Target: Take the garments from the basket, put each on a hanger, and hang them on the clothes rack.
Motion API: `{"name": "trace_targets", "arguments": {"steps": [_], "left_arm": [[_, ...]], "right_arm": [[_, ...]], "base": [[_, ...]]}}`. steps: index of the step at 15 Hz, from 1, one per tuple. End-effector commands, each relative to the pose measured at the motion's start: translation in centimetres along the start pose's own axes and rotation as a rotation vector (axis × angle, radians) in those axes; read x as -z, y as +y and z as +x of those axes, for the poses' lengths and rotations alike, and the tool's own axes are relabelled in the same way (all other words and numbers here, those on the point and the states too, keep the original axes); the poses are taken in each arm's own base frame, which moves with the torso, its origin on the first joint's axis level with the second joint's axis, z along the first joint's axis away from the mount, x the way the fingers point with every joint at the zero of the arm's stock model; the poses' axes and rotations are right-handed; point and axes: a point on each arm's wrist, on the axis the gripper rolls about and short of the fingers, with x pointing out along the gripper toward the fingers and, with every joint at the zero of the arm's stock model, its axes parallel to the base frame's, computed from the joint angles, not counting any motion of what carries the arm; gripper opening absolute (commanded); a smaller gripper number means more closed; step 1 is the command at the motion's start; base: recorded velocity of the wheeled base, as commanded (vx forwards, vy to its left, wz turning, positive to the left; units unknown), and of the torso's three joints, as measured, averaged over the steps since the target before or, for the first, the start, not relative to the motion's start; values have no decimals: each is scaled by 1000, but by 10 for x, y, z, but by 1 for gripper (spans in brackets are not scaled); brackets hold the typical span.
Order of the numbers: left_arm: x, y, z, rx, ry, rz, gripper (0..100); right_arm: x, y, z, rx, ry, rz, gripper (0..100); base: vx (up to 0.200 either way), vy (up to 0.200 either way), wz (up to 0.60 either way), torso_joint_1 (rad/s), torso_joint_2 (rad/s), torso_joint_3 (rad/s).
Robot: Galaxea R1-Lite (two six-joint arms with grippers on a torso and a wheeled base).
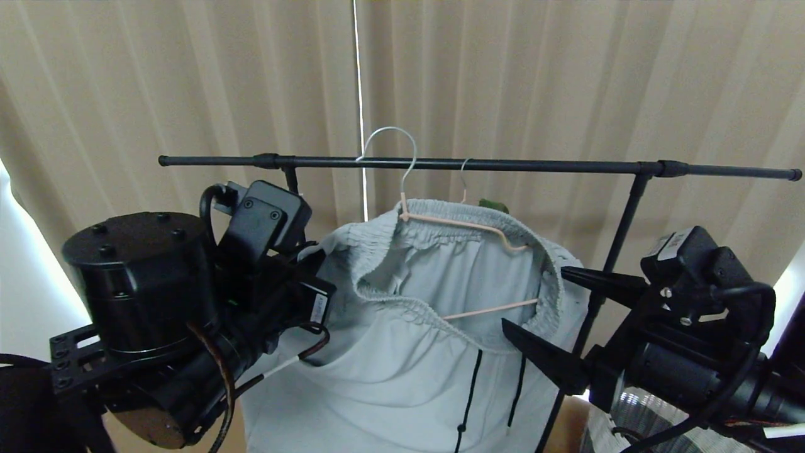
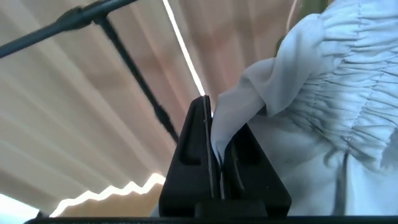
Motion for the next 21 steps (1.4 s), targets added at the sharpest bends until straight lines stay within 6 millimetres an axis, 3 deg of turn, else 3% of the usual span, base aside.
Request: {"name": "trace_targets", "arguments": {"steps": [1,4,8,14,18,21], "left_arm": [[0,-12,3,35,2,13,0],[2,-17,-2,57,3,33,0],[8,-5,7,2,31,61,0],[18,-5,2,13,53,108,0],[15,-11,-4,34,-3,96,0],[17,-13,-15,51,-34,114,0]], "right_arm": [[2,-1,11,6,20,-25,100],[-5,-15,23,70,12,-59,100],[-8,-16,19,70,-5,-61,100],[-19,-17,23,57,-39,-103,100],[-9,-16,36,49,8,-141,100],[-17,-24,53,83,-4,-165,100]], "base": [[0,0,0,0,0,0],[0,0,0,0,0,0],[0,0,0,0,0,0],[0,0,0,0,0,0],[0,0,0,0,0,0],[0,0,0,0,0,0]]}}
